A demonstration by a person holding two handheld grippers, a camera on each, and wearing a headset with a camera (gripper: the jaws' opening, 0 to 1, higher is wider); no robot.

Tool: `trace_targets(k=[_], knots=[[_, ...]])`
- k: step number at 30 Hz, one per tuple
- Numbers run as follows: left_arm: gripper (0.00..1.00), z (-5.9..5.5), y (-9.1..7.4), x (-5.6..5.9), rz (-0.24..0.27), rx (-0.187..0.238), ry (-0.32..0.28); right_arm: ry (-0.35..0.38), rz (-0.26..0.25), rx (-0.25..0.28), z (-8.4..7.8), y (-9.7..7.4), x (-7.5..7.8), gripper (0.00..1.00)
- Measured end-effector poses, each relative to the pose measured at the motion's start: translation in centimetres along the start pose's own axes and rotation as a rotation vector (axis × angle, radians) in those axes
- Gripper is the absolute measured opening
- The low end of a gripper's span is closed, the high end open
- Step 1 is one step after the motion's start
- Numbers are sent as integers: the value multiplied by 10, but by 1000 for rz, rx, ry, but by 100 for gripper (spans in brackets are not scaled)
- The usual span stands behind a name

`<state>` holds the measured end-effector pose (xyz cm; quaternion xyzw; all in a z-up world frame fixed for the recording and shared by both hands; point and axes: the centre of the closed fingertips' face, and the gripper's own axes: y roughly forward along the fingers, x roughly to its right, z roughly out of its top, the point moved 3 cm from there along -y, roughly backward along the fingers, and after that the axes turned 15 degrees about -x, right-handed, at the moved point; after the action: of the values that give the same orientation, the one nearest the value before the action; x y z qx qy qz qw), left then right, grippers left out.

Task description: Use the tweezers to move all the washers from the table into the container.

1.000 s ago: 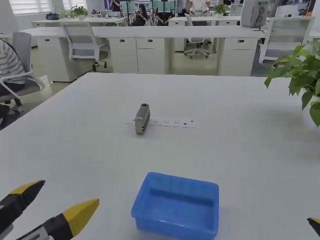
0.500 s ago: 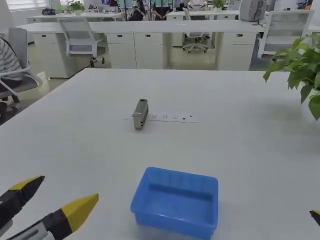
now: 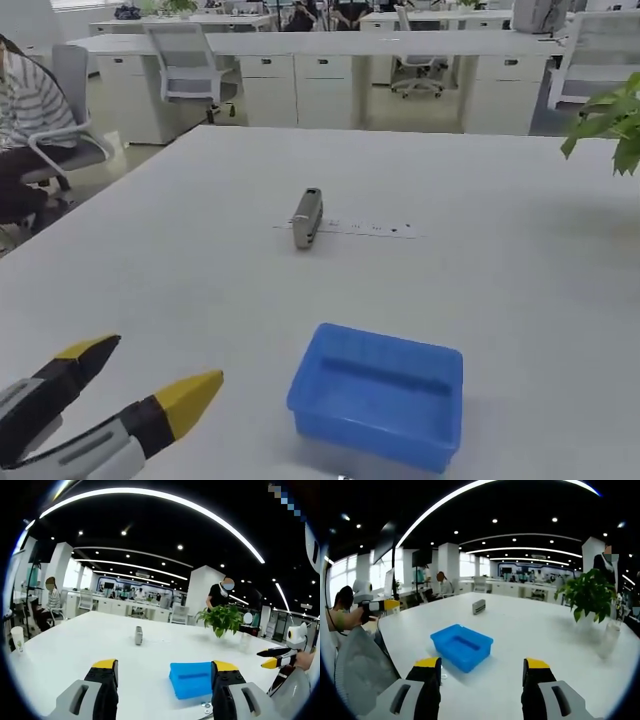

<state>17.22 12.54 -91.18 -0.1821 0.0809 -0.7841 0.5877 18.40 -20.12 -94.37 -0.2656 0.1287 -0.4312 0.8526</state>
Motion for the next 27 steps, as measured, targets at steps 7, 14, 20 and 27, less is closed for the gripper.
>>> trace_targets(k=[7, 14, 20, 27], knots=[[67, -3, 0, -2, 6, -24, 6, -35, 24, -36, -3, 4, -6, 63], [62, -18, 8, 5, -82, -135, -13, 4, -30, -70, -10, 3, 6, 62], [42, -34, 15, 17, -182, -286, 41, -11, -34, -150, -22, 5, 9, 60], [30, -68, 34, 43, -383, -529, 171, -51, 9, -182, -24, 6, -2, 44]])
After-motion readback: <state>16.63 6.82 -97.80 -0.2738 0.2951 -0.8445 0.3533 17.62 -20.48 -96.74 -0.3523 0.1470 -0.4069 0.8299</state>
